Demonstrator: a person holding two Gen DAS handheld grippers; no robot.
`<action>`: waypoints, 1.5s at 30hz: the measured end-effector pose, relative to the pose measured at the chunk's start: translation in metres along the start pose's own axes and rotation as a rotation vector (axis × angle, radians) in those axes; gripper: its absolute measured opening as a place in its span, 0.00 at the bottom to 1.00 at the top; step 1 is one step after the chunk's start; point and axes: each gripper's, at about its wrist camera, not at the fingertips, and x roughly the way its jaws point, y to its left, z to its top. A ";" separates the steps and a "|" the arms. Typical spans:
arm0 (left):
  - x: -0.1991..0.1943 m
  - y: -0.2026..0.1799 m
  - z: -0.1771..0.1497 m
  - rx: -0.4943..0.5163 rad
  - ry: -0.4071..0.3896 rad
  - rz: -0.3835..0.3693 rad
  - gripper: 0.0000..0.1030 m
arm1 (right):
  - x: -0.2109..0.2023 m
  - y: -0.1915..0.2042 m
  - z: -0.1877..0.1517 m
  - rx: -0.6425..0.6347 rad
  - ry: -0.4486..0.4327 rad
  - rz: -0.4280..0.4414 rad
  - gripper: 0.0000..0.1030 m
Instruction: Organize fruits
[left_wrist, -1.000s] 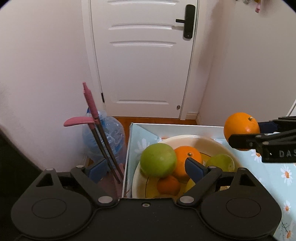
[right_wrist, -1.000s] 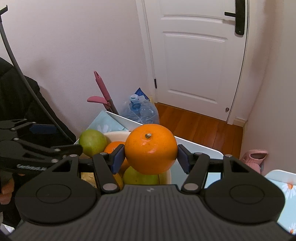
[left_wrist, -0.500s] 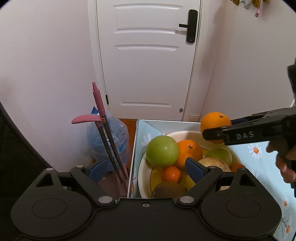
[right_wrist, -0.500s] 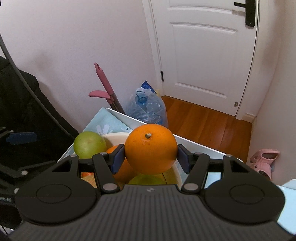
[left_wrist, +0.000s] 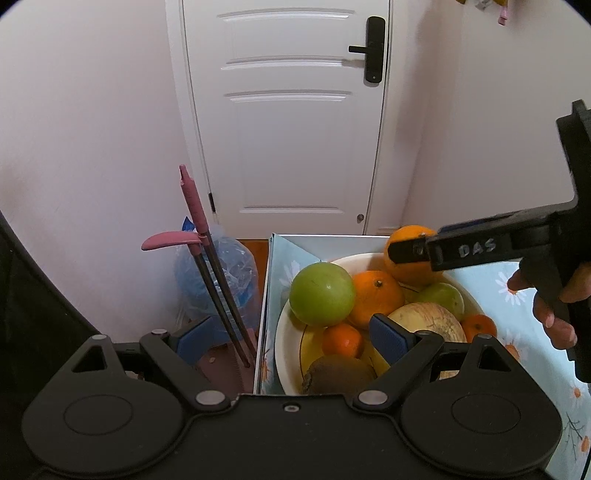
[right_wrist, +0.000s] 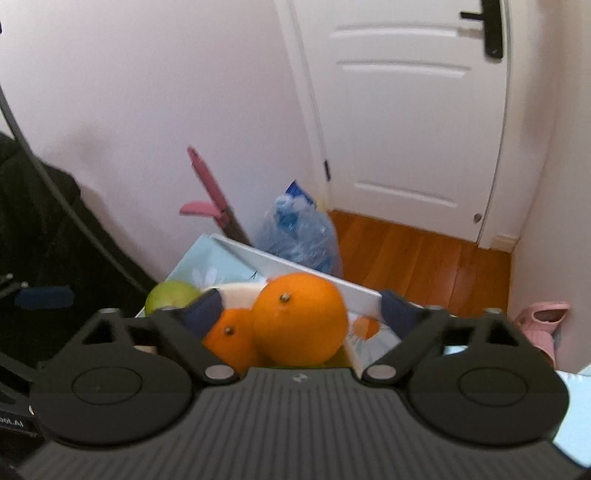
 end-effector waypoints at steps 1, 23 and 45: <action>0.000 0.000 0.000 -0.001 0.000 -0.001 0.91 | 0.000 0.000 0.000 0.004 0.001 0.000 1.00; -0.077 -0.053 0.003 0.015 -0.094 -0.046 0.91 | -0.177 -0.002 -0.032 0.046 -0.076 -0.153 1.00; -0.175 -0.144 -0.045 0.024 -0.161 -0.032 1.00 | -0.342 -0.017 -0.146 0.188 -0.066 -0.478 1.00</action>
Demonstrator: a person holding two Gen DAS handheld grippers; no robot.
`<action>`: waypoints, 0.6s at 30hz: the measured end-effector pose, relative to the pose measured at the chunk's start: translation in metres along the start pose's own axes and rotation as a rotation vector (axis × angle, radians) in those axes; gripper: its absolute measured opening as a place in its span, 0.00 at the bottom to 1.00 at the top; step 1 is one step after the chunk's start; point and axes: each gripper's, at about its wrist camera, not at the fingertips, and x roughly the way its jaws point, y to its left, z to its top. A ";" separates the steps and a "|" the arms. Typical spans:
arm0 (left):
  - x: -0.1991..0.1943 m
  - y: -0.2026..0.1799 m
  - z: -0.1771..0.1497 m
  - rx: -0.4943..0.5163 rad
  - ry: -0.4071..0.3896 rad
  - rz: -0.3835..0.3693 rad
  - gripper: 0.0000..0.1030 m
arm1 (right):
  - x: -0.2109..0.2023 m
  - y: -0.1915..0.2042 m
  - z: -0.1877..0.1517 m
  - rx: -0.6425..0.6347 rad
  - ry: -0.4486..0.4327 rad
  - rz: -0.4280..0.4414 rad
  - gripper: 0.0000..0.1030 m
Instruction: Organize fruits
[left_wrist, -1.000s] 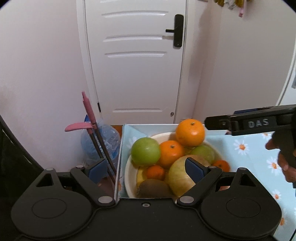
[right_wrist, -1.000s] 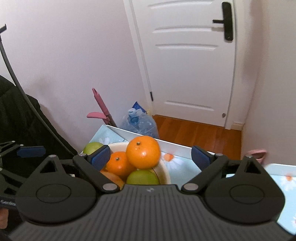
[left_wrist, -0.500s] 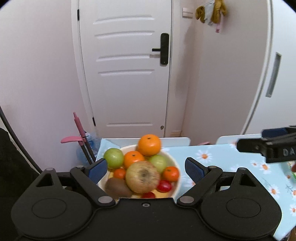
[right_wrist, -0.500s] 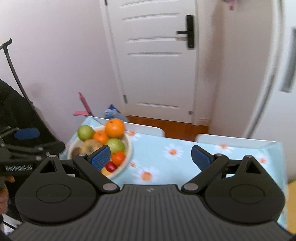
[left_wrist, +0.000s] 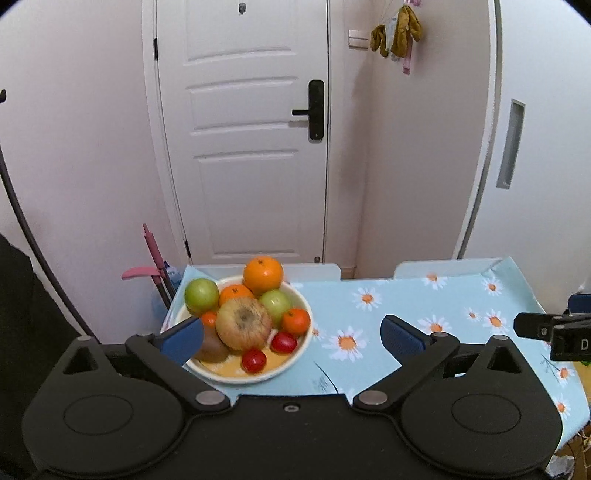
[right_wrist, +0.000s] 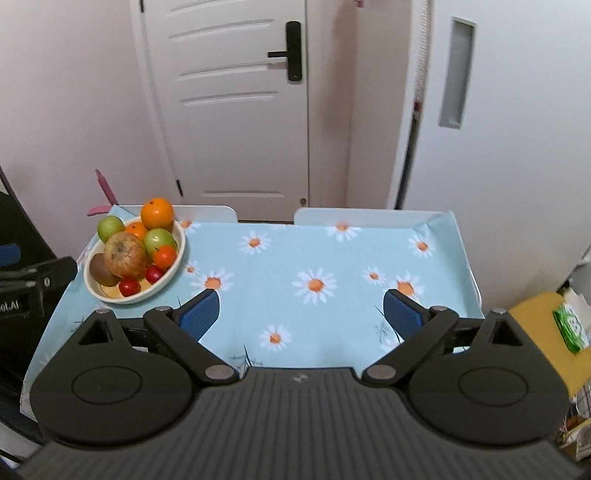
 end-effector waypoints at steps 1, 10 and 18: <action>-0.001 -0.002 -0.003 0.001 0.006 0.003 1.00 | -0.002 -0.001 -0.003 0.005 0.002 -0.005 1.00; -0.013 -0.014 -0.014 0.005 -0.011 0.012 1.00 | -0.010 0.000 -0.011 0.009 -0.002 -0.012 1.00; -0.018 -0.016 -0.014 0.006 -0.024 0.013 1.00 | -0.013 -0.003 -0.012 0.013 -0.009 -0.027 1.00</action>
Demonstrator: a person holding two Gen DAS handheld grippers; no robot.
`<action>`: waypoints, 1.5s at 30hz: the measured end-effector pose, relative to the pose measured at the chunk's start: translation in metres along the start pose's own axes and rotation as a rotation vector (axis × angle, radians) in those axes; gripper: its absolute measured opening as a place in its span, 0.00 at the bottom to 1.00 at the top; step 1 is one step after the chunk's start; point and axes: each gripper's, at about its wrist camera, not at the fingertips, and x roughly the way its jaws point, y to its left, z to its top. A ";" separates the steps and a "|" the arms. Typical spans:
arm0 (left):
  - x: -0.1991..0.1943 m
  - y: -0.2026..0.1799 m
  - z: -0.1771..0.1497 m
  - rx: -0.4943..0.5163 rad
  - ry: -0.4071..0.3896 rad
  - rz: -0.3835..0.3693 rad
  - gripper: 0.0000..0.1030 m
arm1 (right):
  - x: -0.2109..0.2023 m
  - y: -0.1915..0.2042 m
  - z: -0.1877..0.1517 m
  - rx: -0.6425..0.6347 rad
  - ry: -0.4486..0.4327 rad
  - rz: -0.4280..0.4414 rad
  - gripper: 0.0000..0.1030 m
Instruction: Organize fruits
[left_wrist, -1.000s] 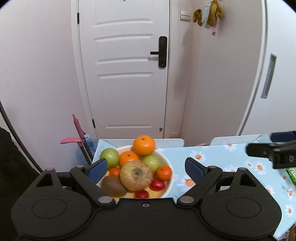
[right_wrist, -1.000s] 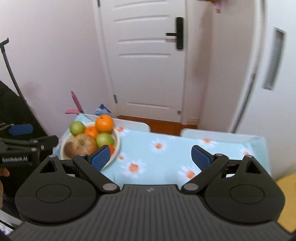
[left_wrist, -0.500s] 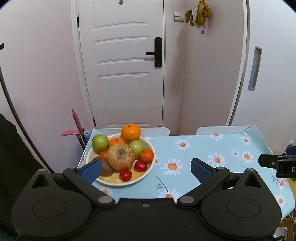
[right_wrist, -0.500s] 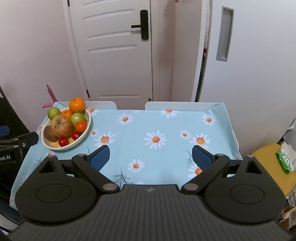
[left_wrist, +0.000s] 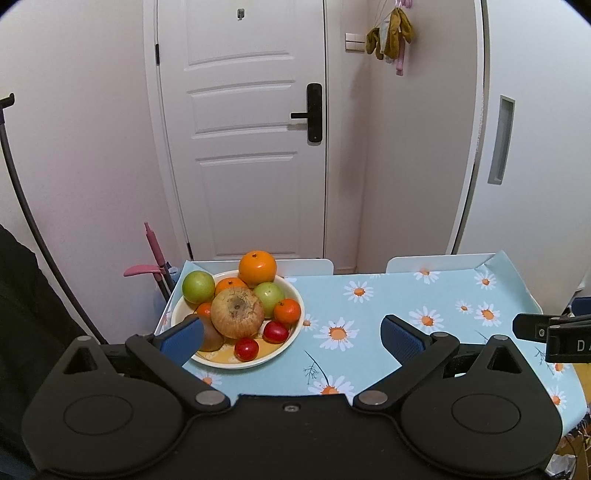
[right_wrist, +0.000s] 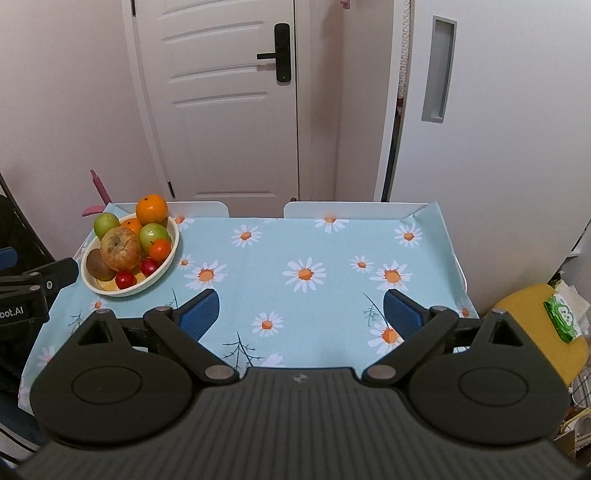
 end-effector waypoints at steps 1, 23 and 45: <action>0.000 0.000 0.000 0.001 0.001 -0.001 1.00 | 0.000 0.000 0.000 0.000 0.000 -0.002 1.00; 0.006 -0.004 0.004 0.020 -0.003 0.016 1.00 | 0.007 -0.006 0.004 0.011 0.002 -0.028 1.00; 0.015 -0.006 0.006 0.003 0.015 0.008 1.00 | 0.014 -0.004 0.005 0.005 0.016 -0.032 1.00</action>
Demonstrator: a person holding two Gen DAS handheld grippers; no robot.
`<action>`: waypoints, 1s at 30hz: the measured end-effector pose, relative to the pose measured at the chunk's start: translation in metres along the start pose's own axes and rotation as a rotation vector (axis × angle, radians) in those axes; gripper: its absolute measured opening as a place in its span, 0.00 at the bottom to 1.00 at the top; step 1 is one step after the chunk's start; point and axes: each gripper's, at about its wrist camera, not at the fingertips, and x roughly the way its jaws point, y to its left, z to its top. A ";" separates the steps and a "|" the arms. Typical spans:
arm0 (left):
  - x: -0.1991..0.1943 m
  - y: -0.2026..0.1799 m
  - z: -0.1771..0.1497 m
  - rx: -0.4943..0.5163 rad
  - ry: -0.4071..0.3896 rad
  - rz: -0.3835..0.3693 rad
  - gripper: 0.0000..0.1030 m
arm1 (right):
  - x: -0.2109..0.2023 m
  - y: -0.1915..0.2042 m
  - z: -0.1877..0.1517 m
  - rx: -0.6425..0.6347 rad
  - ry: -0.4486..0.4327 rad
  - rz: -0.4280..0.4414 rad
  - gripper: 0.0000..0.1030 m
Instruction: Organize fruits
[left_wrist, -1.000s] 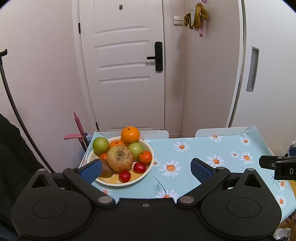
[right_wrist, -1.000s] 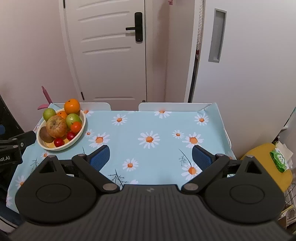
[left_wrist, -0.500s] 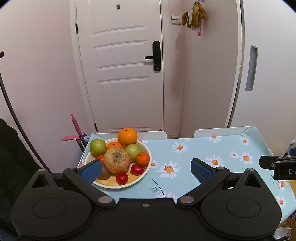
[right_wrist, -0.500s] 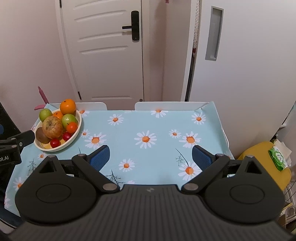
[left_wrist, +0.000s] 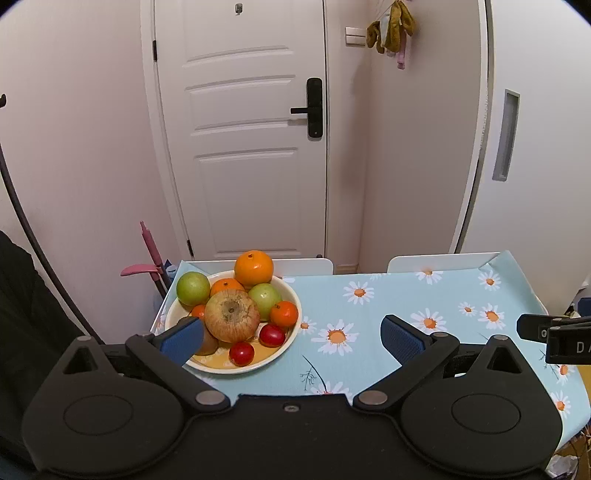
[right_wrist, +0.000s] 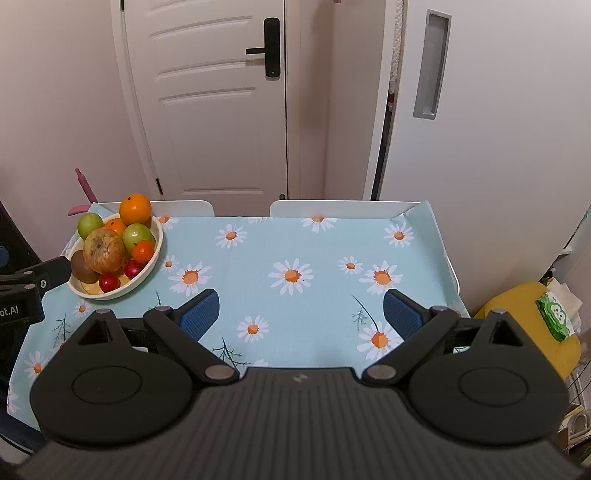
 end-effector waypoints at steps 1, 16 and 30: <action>0.000 0.000 0.000 -0.001 0.000 0.000 1.00 | 0.000 0.000 0.000 -0.001 0.000 0.001 1.00; 0.005 0.001 0.002 -0.004 0.002 0.009 1.00 | 0.002 0.002 0.001 -0.006 0.001 0.003 1.00; 0.006 0.000 0.005 -0.001 -0.010 0.023 1.00 | 0.005 0.000 0.002 0.002 0.002 -0.002 1.00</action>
